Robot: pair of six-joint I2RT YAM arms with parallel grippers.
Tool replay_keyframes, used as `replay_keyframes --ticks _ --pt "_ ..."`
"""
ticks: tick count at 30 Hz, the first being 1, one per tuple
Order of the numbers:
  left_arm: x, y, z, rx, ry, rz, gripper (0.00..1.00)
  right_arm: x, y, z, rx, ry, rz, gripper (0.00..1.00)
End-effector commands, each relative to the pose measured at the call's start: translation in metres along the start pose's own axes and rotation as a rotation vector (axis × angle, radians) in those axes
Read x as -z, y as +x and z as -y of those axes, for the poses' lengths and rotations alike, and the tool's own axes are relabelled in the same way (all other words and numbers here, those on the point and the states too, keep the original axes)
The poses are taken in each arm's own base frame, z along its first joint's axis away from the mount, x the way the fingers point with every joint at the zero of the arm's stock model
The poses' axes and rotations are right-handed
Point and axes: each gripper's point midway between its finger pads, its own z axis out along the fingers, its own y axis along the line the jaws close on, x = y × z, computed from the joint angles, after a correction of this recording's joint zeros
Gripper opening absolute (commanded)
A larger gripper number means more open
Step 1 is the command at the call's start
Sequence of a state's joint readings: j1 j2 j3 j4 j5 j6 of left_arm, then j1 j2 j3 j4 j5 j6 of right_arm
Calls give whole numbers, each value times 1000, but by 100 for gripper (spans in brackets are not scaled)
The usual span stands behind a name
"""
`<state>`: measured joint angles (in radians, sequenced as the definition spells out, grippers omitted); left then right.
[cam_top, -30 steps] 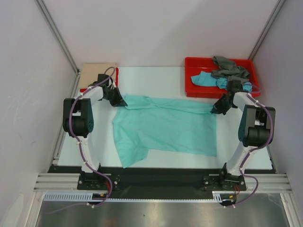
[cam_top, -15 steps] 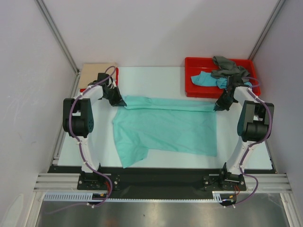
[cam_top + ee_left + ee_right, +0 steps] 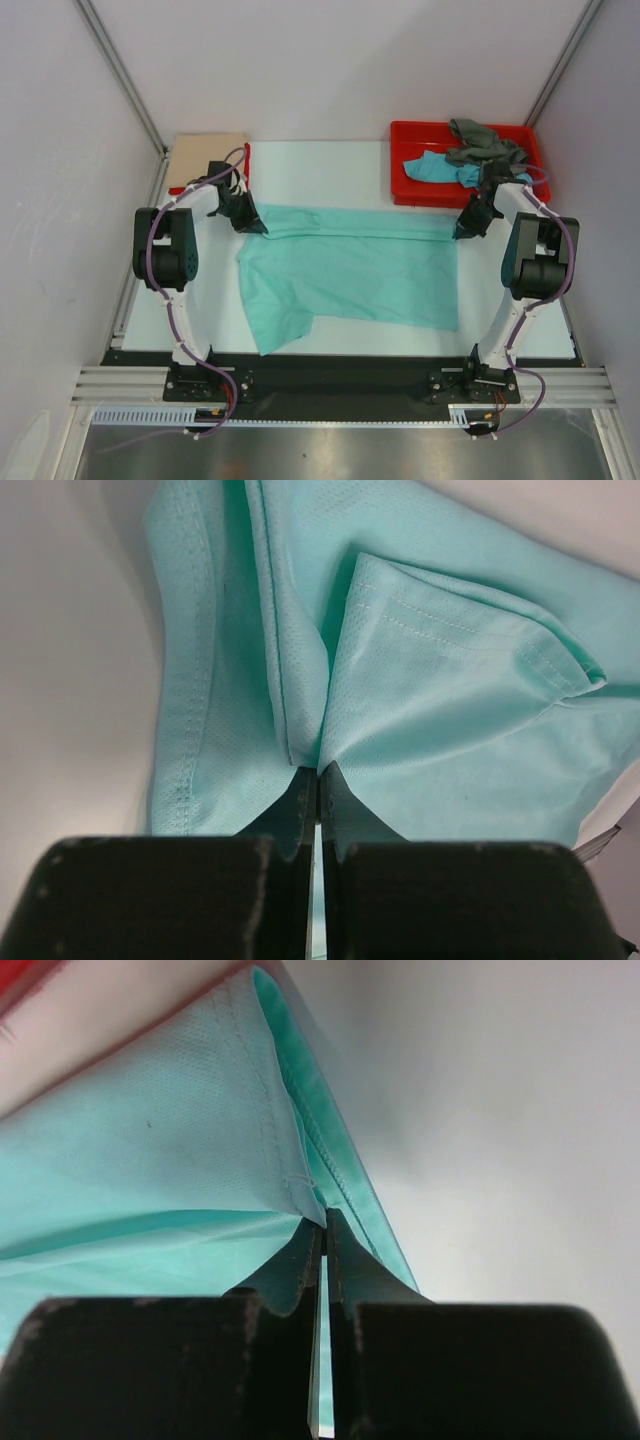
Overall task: Fold and stack the t-shirts
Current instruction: Fold the tshirt
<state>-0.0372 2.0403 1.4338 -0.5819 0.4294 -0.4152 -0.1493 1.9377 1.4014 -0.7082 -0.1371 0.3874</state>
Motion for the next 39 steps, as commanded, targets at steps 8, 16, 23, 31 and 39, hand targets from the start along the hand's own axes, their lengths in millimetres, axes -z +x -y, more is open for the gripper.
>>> replay_keyframes --ticks 8,16,23,31,39 --pt "12 -8 7 -55 5 29 10 -3 9 16 -32 47 -34 16" --pt "35 -25 11 -113 -40 104 38 24 6 6 -42 1 13 35" --pt "48 -39 25 -134 -17 142 47 26 -12 -10 -51 -53 53 26" --pt "29 -31 43 -113 114 79 34 -5 0 -14 -92 -108 -14 11" --pt "10 -15 21 -90 45 27 35 -17 0 10 -45 -13 -31 10"
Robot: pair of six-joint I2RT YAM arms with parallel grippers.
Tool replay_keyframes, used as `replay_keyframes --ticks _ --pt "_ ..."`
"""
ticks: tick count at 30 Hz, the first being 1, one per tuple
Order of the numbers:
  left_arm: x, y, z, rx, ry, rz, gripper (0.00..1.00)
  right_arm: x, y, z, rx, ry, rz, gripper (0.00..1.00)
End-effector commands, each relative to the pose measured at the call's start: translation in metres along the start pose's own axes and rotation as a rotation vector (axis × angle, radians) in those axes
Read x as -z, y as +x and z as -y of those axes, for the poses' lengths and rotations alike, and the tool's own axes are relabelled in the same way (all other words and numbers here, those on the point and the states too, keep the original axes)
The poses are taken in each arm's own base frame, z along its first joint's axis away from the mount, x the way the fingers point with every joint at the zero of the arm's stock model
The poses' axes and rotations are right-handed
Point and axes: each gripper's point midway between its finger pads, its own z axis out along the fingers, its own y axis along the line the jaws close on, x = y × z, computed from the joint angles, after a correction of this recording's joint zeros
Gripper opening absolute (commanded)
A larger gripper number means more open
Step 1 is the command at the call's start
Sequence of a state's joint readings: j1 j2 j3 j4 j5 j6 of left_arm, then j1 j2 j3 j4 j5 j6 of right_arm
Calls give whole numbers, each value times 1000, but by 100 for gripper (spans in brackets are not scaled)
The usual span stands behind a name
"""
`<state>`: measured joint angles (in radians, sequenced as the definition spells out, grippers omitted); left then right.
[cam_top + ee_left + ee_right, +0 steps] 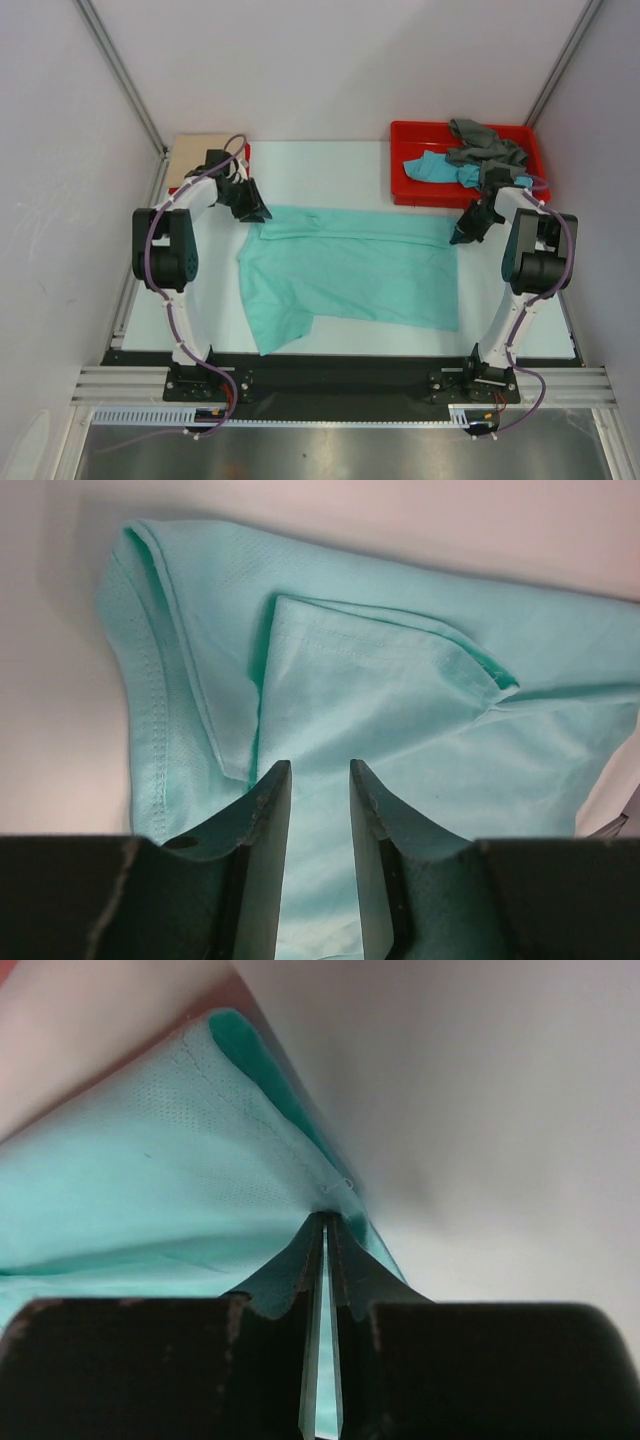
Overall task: Fold and stack the t-shirts
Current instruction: Fold the tshirt
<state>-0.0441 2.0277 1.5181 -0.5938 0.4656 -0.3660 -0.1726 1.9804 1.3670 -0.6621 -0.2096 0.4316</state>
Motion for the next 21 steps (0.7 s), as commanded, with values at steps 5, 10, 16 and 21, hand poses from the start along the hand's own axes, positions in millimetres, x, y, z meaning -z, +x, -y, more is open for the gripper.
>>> replay_keyframes --ticks 5,10,16,21 --pt "9 5 -5 -25 -55 8 36 29 -25 -21 84 26 78 19" --pt "28 -11 25 -55 33 73 44 55 -29 -115 214 -149 165 36" --pt "-4 11 37 24 187 -13 36 31 61 -270 330 -640 -35 7" --pt "-24 35 15 56 147 -66 31 11 137 -344 405 -851 -252 0"
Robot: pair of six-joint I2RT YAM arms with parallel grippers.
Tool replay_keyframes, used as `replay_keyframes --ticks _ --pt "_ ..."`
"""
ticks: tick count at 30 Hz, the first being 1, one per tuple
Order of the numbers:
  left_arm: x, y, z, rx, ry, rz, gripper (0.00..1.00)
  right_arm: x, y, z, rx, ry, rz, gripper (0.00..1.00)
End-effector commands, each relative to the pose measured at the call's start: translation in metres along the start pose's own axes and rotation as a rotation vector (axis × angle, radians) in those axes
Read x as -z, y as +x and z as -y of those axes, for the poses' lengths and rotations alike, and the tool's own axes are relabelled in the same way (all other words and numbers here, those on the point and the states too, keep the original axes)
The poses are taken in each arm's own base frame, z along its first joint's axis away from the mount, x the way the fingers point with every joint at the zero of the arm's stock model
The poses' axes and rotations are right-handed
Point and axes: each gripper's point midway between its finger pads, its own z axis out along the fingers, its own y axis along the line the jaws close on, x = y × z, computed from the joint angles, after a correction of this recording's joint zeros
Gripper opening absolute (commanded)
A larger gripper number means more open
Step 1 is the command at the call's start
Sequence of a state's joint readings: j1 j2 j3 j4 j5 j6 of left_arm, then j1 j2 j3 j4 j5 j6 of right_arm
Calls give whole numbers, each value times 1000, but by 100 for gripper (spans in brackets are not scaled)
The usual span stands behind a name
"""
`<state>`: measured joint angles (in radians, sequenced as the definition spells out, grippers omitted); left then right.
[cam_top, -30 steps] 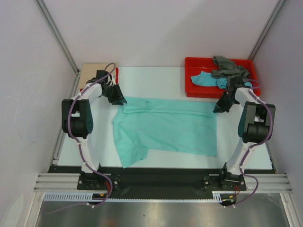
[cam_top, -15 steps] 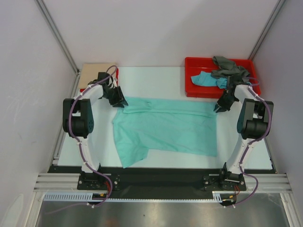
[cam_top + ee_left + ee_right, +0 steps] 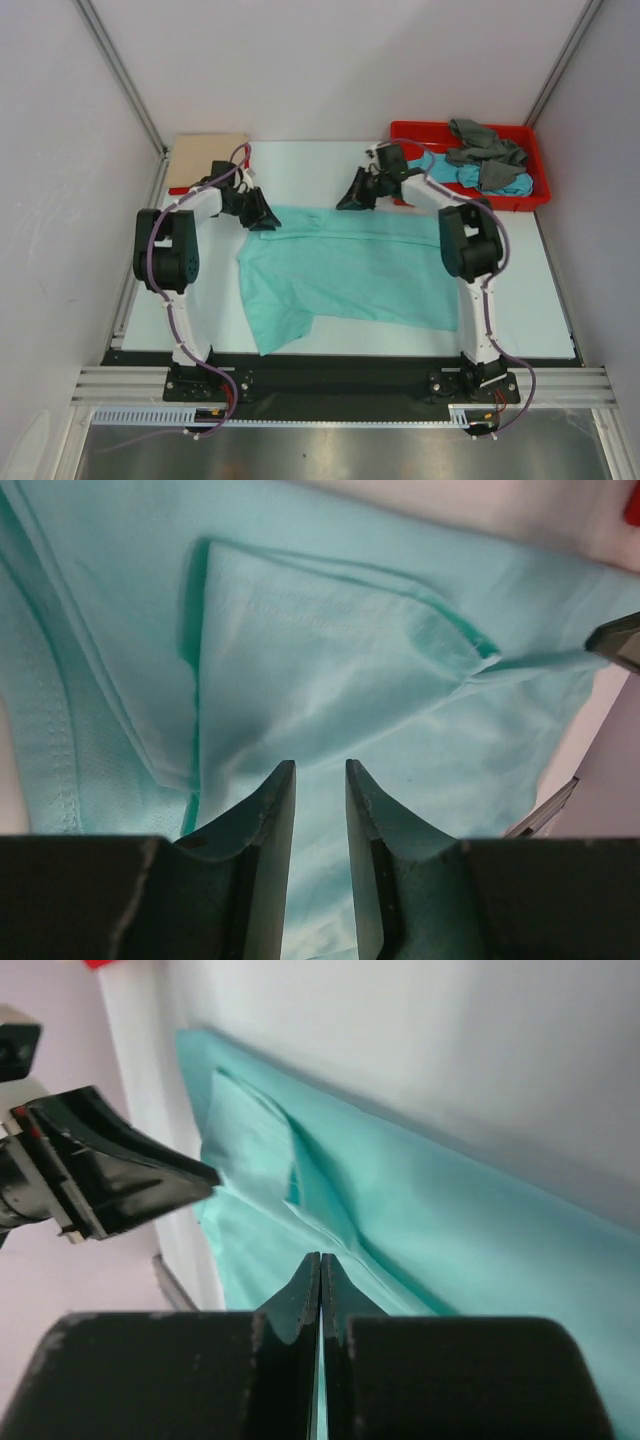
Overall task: Fold and stack the t-shirts
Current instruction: Fold the tshirt
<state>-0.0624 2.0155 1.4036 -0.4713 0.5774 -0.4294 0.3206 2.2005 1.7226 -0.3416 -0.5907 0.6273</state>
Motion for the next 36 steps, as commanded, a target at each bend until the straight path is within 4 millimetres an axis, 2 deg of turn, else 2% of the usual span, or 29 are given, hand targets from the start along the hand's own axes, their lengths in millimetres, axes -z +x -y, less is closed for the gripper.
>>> replay_keyframes --ticks 1,2,4,9,17,21,24,32,36 --pt "-10 13 -4 23 19 -28 31 -34 15 -63 21 -255 -95 0" --pt "-11 19 -8 29 12 -34 31 -37 16 -77 34 -285 -107 0" --pt "-9 17 -11 16 -6 -20 31 -54 33 -82 43 -288 -148 0" --pt "-11 15 -16 7 -32 -31 32 -72 51 -69 0 -255 -178 0" --pt "-14 20 -23 18 -49 -48 34 -72 52 -59 10 -217 -169 0" --pt "-15 19 -22 23 -45 -47 36 -85 59 -55 10 -210 -199 0" --pt "-14 17 -22 22 -47 -44 36 -89 56 -49 8 -183 -190 0" --pt "-16 18 -25 21 -56 -49 37 -84 23 -2 -3 -18 -78 0" --pt "-18 18 -26 22 -61 -53 37 -89 22 17 -19 8 -91 0"
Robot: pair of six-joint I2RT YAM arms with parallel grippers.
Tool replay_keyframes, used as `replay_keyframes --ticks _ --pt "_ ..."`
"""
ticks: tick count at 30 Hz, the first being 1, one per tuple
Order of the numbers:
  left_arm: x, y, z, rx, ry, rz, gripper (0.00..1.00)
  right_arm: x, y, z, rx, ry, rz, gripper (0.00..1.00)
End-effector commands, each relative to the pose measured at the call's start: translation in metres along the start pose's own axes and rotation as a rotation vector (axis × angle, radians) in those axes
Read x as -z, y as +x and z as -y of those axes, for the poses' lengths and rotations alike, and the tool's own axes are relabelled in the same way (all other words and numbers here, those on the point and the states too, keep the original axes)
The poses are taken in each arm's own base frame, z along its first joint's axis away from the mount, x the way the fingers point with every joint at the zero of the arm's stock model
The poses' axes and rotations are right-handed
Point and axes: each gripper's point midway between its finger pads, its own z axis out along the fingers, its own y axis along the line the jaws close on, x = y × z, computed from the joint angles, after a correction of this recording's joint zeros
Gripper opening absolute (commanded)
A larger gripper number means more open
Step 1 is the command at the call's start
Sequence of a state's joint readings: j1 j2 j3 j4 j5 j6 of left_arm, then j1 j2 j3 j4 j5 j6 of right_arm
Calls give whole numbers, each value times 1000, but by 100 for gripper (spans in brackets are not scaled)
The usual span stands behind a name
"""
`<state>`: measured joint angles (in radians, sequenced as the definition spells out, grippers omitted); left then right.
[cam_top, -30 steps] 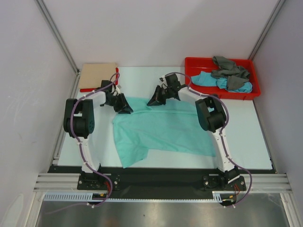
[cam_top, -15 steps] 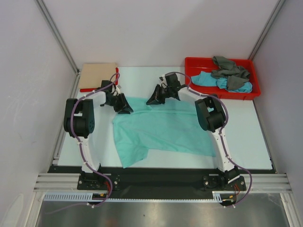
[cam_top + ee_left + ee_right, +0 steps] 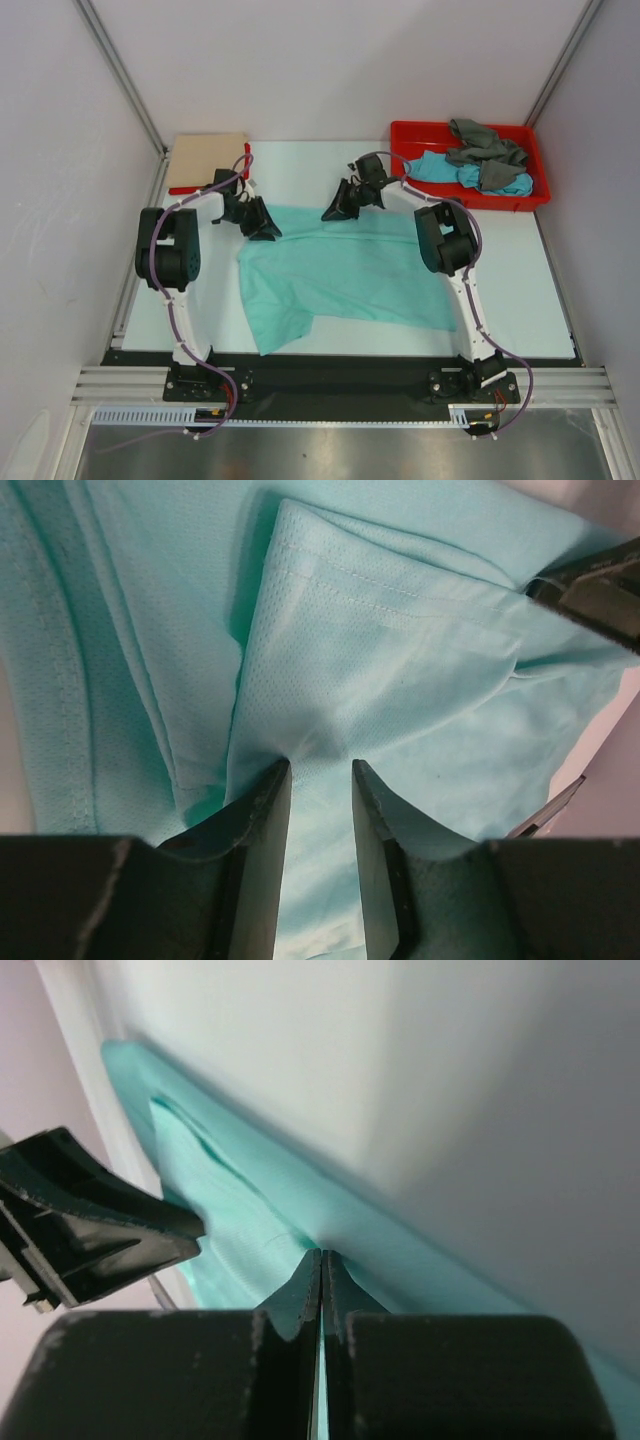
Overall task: Fold and stack the t-shirts
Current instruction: Fold the tshirt
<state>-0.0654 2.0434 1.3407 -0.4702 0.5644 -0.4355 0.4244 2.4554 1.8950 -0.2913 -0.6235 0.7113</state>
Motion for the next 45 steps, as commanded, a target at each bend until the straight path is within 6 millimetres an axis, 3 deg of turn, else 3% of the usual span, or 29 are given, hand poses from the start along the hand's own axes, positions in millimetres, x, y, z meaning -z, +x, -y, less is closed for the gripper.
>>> replay_keyframes --ticks 1,3,5,7,9,11,12,13,15,16,17,18,19,20,21,22,23,24,25,26,28,31,32,34,35,37,38,41,45 --pt "-4 -8 -4 -29 -22 9 37 -1 -17 12 36 35 30 0" --pt "-2 -9 -5 -38 -36 9 39 -3 -14 18 44 58 11 0" --pt "3 -13 -4 -51 -53 24 41 3 -20 9 65 62 23 0" --pt "19 -23 0 -85 -91 77 49 19 -24 5 86 115 33 0" --pt "45 -36 9 -125 -144 150 58 52 -29 -9 106 176 44 0" --pt "65 -43 18 -171 -167 195 61 84 -40 -7 168 279 94 9" --pt "80 -47 24 -197 -185 241 62 114 -42 -5 170 356 122 16" --pt "87 -48 27 -205 -187 255 63 131 -42 -4 180 387 131 20" --pt "95 -42 31 -202 -185 272 64 153 -23 21 157 456 85 27" --pt "104 -41 39 -210 -165 296 64 185 -27 18 145 464 133 29" --pt "103 -33 38 -207 -163 290 64 196 -19 29 116 483 125 31" --pt "104 -28 41 -194 -155 294 64 199 3 48 74 487 88 35" --pt "111 -24 45 -193 -144 310 64 224 4 52 46 478 135 36" --pt "108 -13 41 -159 -147 291 65 234 11 58 20 474 146 36" --pt "110 -6 40 -144 -149 283 65 239 35 77 -39 487 102 37" --pt "116 6 40 -138 -147 289 64 260 38 74 -47 475 144 37" --pt "117 12 38 -127 -146 292 64 268 46 76 -53 472 146 37" --pt "121 19 37 -100 -147 302 64 271 67 90 -63 494 111 40" --pt "117 36 24 -65 -176 275 65 279 75 90 -56 501 121 42" --pt "130 42 24 -58 -184 314 65 291 86 87 -45 510 133 44" --pt "133 60 16 9 -204 327 65 298 116 100 -51 552 99 49" --pt "136 100 -8 136 -257 341 58 309 149 102 -88 553 87 51" --pt "129 119 -23 172 -293 311 58 308 169 111 -128 564 52 51" --pt "127 146 -41 235 -336 298 58 316 184 115 -190 580 83 51" --pt "126 155 -46 258 -343 290 58 316 200 124 -237 597 63 51" --pt "125 168 -50 312 -321 302 58 321 211 126 -282 590 99 51" --pt "121 178 -58 337 -332 291 57 322 222 136 -363 611 99 51" --pt "120 188 -71 404 -359 319 57 323 236 141 -459 625 116 49" --pt "121 180 -80 358 -393 363 58 320 250 146 -539 619 103 46"
